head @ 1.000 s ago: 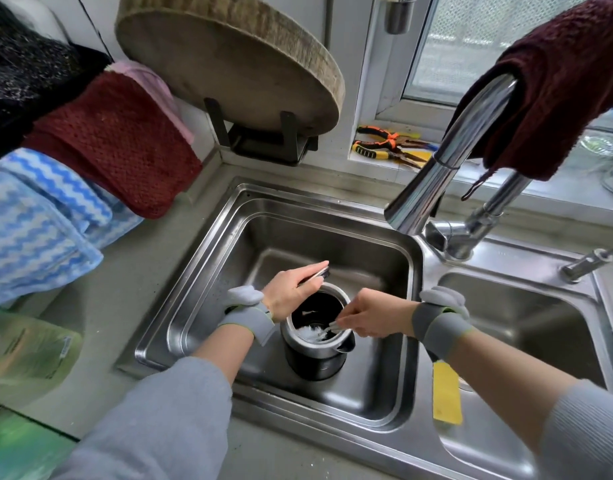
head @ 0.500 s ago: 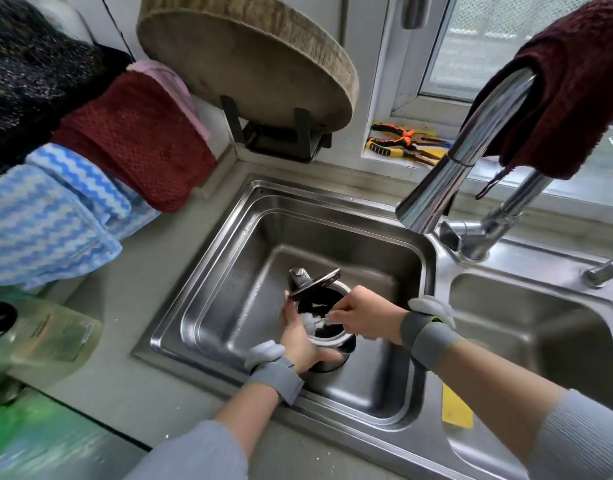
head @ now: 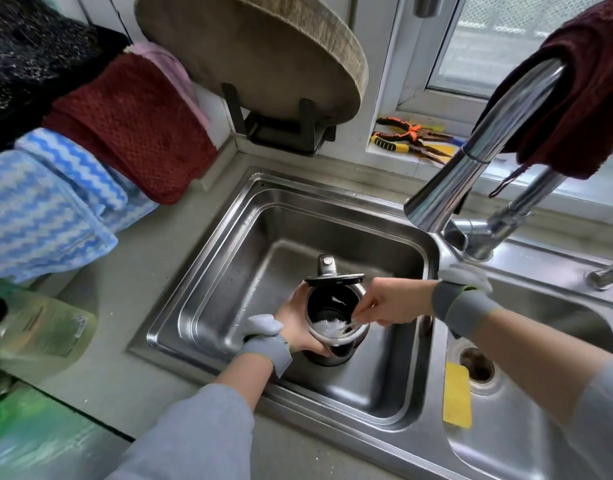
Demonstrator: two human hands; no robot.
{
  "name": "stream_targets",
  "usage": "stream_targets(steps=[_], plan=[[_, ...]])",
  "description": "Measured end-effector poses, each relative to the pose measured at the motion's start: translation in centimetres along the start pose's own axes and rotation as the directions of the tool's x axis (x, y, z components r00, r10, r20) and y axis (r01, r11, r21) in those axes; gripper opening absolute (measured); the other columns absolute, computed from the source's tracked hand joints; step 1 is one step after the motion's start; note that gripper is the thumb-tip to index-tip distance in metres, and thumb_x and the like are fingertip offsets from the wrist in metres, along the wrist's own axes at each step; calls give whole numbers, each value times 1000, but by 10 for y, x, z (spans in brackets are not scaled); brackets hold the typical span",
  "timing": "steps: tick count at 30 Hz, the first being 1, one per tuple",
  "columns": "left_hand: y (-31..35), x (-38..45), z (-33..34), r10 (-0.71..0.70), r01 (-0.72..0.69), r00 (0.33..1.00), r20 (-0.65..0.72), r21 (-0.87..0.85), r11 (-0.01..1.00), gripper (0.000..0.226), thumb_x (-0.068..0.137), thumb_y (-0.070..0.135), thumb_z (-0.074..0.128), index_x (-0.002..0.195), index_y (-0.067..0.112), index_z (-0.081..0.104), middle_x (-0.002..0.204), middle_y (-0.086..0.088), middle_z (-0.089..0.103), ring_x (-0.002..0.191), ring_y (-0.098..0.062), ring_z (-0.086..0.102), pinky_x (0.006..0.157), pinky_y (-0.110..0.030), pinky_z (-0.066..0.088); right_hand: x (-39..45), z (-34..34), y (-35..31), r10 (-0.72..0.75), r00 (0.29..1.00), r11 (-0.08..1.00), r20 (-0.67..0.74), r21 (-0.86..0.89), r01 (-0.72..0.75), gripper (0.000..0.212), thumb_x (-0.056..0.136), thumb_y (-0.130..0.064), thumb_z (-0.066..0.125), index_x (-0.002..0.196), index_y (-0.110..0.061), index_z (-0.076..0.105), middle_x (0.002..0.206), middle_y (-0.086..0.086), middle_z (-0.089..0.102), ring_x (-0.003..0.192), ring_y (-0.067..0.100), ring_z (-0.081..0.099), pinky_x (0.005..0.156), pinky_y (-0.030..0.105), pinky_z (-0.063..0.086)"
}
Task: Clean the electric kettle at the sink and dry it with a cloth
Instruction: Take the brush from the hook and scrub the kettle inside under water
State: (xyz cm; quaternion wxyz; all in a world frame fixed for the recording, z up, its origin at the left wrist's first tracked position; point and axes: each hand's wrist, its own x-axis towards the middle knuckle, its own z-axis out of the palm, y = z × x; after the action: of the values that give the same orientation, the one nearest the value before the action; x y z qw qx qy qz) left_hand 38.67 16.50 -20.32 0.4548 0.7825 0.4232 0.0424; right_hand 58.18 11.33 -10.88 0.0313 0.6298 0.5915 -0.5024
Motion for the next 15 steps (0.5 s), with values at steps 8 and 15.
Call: stream_targets(steps=[8, 15], plan=[[-3, 12, -9, -1, -2, 995, 95, 29, 1000, 112, 36, 28, 95, 132, 31, 36, 121, 17, 54, 112, -1, 53, 90, -8, 38, -3, 3, 2, -49, 997, 998, -62, -34, 47, 19, 90, -24, 60, 96, -12, 74, 43, -9, 48, 43, 7, 39, 53, 21, 39], [-4, 24, -1, -13, -18, 960, 281, 108, 994, 150, 20, 56, 87, 143, 39, 4, 151, 0, 23, 139, -10, 32, 112, -31, 36, 3, 13, 10, -104, 977, 987, -185, -141, 78, 22, 90, -20, 57, 101, -8, 71, 98, 13, 70, 89, 29, 63, 86, 34, 50]])
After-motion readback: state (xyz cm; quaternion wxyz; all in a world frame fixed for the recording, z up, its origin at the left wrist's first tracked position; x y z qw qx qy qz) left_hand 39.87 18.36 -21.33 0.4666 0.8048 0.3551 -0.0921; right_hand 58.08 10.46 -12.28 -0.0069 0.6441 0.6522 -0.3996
